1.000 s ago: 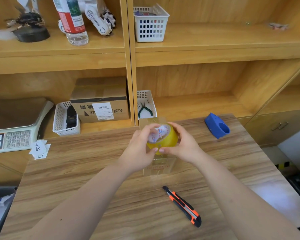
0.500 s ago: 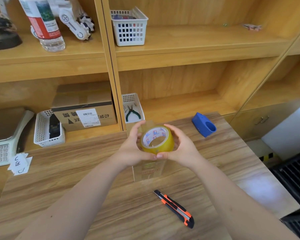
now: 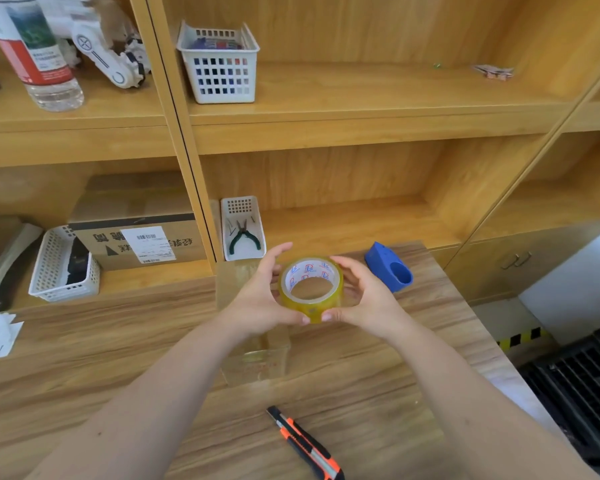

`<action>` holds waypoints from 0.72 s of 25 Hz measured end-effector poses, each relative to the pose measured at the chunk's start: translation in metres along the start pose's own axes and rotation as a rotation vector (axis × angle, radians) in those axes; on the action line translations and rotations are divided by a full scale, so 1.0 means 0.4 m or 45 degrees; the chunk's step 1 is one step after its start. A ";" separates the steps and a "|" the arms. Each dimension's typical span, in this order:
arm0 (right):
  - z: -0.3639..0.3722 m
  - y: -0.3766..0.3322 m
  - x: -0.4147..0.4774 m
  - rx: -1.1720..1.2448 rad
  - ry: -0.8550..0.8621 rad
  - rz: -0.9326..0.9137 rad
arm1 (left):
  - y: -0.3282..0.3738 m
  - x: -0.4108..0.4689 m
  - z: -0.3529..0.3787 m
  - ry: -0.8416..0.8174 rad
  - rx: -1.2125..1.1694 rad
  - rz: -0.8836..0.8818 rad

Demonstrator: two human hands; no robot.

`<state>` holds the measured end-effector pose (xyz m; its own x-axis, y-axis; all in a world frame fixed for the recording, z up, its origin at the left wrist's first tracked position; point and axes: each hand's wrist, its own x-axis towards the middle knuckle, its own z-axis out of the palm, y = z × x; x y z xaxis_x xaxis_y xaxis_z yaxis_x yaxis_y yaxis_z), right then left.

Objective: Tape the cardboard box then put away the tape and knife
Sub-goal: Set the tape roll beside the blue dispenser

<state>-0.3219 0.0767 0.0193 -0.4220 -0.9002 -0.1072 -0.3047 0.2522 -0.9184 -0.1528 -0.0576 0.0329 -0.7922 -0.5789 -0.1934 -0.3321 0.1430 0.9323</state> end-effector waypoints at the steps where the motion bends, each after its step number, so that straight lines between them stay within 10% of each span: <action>1: -0.020 0.006 0.007 -0.013 -0.009 -0.001 | 0.012 0.010 0.015 0.003 0.019 0.004; 18: -0.292 0.163 0.101 -0.046 0.058 0.043 | 0.117 0.252 0.263 0.036 0.316 0.020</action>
<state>-0.4587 0.0982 -0.0004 -0.4708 -0.8740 -0.1200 -0.3199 0.2959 -0.9001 -0.3020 -0.0248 0.0249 -0.7847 -0.5969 -0.1671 -0.4380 0.3431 0.8309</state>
